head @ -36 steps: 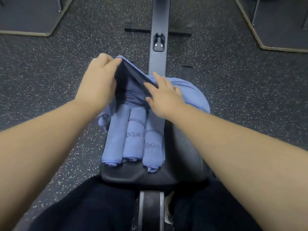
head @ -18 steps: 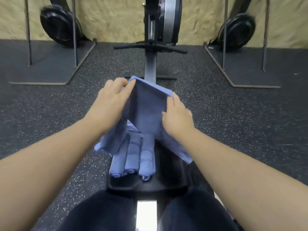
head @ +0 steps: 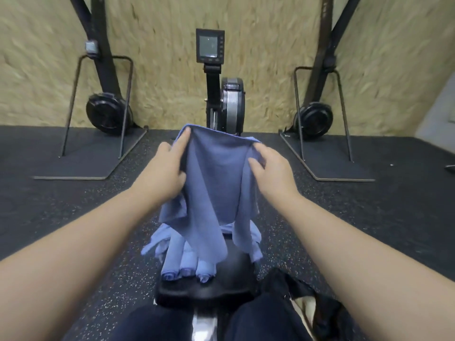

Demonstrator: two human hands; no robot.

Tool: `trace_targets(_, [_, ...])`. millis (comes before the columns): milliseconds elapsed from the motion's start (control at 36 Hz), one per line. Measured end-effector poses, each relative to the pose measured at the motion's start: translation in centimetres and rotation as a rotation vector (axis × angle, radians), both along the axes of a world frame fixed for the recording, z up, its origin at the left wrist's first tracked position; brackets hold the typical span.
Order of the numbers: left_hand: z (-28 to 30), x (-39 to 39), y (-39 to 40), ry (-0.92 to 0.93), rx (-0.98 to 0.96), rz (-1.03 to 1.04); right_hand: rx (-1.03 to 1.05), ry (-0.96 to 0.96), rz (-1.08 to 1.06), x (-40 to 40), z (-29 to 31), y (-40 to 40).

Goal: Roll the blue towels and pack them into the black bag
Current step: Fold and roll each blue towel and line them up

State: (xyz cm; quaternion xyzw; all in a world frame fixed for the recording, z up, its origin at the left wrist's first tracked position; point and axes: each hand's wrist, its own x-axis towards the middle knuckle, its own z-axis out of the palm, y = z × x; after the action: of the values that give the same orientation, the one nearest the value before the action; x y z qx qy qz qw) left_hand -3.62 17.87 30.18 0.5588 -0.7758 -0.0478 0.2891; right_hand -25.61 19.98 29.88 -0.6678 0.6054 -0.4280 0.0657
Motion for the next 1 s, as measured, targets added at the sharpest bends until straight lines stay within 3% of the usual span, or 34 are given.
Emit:
trace_targets(111, [1.2,-1.0,3.6,0.128,0.054,-0.085,-0.051,-0.04,0.059,1.5,2.2,3.2])
trace_targets(278, [2.3,-2.7,10.6,0.367,0.104,-0.233,0.062,-0.047,0.189,4.9,4.9,7.8])
trace_targets(417, [2.1,-2.2,13.6,0.517,0.078,-0.186,0.049,-0.176,0.288,6.5,5.5,11.1])
trace_targets(556, [1.6,-0.7,15.5,0.467,0.034,-0.173,0.059,-0.391,0.446,7.4,4.0,13.8])
trace_targets(750, [0.7,1.1,16.6,0.334,0.076,-0.192,0.072,-0.534,0.425,7.9,-0.1,15.6])
trace_targets(1000, [0.9,1.0,17.3,0.436,0.047,-0.183,0.084,-0.432,0.296,8.5,-1.9,16.3])
